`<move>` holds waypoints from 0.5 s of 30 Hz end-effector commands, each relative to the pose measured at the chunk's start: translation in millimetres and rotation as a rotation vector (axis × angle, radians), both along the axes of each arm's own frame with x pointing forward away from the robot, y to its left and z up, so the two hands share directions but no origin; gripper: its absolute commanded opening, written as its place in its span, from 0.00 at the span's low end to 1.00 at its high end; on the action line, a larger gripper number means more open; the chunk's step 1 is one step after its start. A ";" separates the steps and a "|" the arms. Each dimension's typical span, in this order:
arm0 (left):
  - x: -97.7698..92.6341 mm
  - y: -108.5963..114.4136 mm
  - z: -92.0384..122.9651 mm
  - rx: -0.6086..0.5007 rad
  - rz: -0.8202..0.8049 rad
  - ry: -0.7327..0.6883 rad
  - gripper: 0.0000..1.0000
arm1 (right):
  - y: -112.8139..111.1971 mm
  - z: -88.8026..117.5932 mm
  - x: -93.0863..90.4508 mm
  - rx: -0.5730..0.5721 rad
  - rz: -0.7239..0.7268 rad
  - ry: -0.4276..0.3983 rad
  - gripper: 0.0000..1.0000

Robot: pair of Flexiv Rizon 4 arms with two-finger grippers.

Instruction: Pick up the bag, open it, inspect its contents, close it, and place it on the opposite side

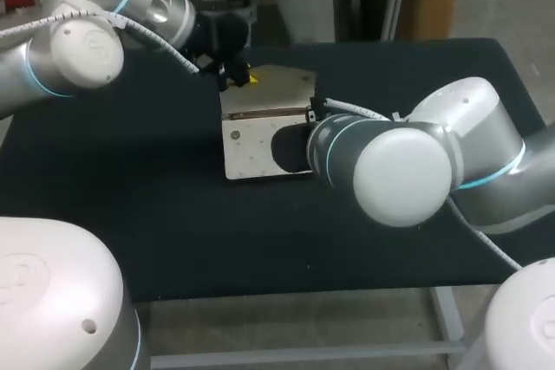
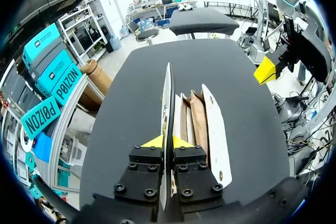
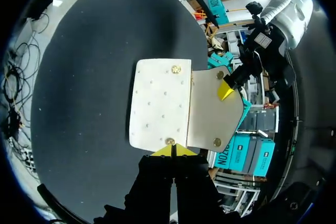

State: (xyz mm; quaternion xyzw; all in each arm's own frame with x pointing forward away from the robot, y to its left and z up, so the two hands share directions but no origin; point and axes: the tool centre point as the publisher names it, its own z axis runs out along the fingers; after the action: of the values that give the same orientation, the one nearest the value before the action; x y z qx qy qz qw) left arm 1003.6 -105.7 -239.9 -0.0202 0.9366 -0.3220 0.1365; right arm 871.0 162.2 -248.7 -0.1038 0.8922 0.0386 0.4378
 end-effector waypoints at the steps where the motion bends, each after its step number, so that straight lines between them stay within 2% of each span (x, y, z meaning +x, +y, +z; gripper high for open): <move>1: 9.8 0.7 -15.2 -0.019 -0.018 -0.008 0.00 | 5.1 -13.0 -2.0 -0.011 0.004 -0.022 0.00; 15: 19.5 -1.8 -47.6 -0.003 -0.079 0.039 0.00 | -0.9 -51.5 -0.9 -0.035 0.024 0.057 0.00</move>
State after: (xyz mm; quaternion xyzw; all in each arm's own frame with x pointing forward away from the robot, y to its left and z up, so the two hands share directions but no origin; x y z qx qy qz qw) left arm 1014.8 -103.4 -281.8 0.0094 0.9383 -0.3271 0.1115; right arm 867.2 162.1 -293.5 -0.1199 0.9045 0.0254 0.4086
